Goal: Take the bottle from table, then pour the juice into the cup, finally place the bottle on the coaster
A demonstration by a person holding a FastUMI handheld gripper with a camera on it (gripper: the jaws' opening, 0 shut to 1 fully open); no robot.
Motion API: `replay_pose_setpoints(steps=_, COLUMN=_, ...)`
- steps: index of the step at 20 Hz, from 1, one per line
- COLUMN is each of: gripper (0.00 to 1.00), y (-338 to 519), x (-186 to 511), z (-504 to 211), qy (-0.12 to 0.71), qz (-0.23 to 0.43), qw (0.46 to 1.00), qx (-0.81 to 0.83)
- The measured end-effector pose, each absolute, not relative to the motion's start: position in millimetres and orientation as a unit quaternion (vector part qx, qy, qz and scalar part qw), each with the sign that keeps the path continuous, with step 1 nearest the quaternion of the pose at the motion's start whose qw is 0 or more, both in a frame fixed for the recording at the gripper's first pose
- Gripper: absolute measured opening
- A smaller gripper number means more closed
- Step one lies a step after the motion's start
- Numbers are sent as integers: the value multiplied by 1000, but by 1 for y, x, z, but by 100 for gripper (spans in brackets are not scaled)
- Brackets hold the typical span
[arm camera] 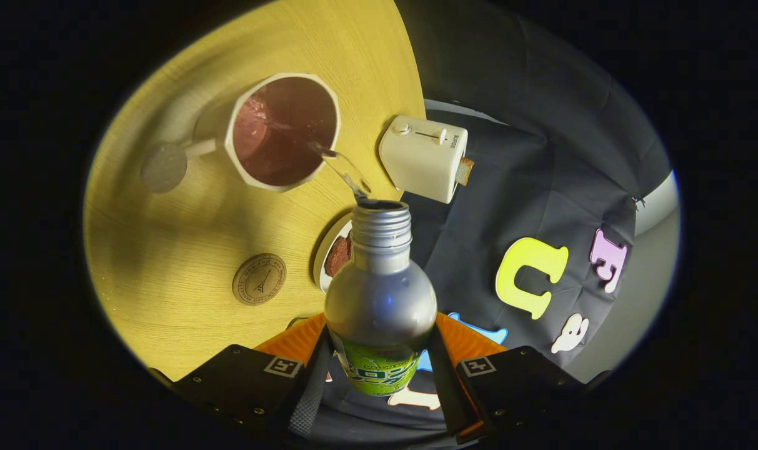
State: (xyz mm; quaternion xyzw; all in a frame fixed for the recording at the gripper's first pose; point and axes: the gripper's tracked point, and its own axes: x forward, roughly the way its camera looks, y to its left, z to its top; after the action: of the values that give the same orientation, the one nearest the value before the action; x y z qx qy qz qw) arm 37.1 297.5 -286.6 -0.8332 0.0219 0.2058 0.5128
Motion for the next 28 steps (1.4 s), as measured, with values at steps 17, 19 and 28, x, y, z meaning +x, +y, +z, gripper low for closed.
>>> replay_pose_setpoints(steps=17, gripper=77, y=299, x=46, z=-283, qy=4, qz=209, qw=494, qx=-844)
replay_pose_setpoints(steps=19, gripper=77, y=301, x=48, z=-282, qy=3, qz=209, qw=493, qx=-844)
replay_pose_setpoints(steps=28, gripper=77, y=303, x=44, z=-277, qy=-10, qz=210, qw=482, qx=-851)
